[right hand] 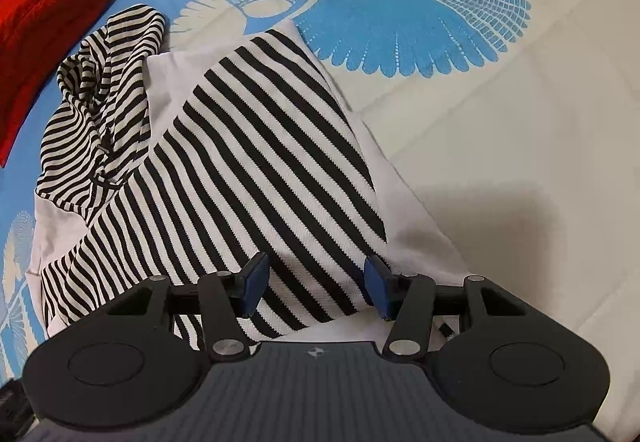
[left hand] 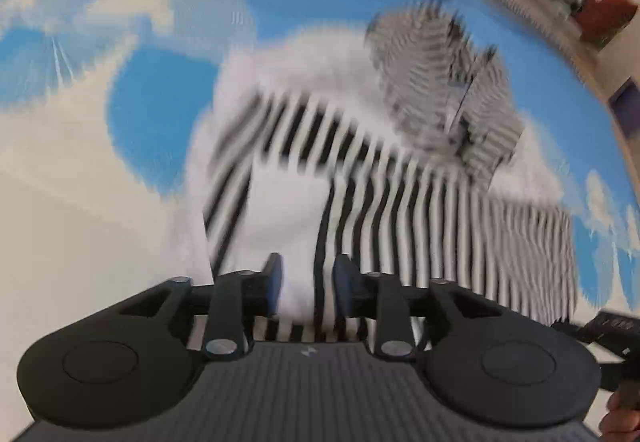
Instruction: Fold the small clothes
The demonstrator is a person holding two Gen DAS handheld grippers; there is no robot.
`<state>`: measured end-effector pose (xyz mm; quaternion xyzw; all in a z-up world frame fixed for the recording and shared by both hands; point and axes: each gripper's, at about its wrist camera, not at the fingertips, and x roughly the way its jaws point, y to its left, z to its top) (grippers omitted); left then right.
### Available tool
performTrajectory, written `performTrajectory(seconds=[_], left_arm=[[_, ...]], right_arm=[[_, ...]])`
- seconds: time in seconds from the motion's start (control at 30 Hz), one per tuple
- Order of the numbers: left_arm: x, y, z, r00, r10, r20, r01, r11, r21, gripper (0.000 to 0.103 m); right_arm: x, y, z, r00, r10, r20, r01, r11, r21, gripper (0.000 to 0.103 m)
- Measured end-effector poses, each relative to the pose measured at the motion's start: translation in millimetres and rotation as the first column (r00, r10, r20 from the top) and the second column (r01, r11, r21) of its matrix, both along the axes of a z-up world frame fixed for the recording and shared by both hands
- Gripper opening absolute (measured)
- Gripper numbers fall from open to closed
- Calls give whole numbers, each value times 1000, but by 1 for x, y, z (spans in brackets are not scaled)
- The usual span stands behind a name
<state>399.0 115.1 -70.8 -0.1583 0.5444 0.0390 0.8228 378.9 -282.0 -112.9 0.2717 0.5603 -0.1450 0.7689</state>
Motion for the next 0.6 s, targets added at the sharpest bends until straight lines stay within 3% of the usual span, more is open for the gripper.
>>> performTrajectory(seconds=[0.03,0.13,0.23,0.37,0.53,0.6], left_arm=[[1,1,-15,998,5,-58,-5,1000,-1,36],[2,-6,-6,1000,-1,-31,3,998,61,37],[1,-15,25,995,-21,93,13,997,81,39],[0,-27,51,974,-38,222,4,988,151,45],[0,-37,73,942,-29,333,-34,983,183,56],[1,-43,82,927,-26,375,-57,976,209,69]], right_arm=[[0,0,0,1000,2,0,-2,1000,-1,55],[0,0,8,1000,13,16,-13,1000,-24,55],[3,6,32,990,94,110,-83,992,-97,55],[3,17,61,953,224,205,-177,959,-222,55],[1,19,79,919,323,226,-241,913,-328,55],[-2,18,84,912,343,225,-251,900,-356,55]])
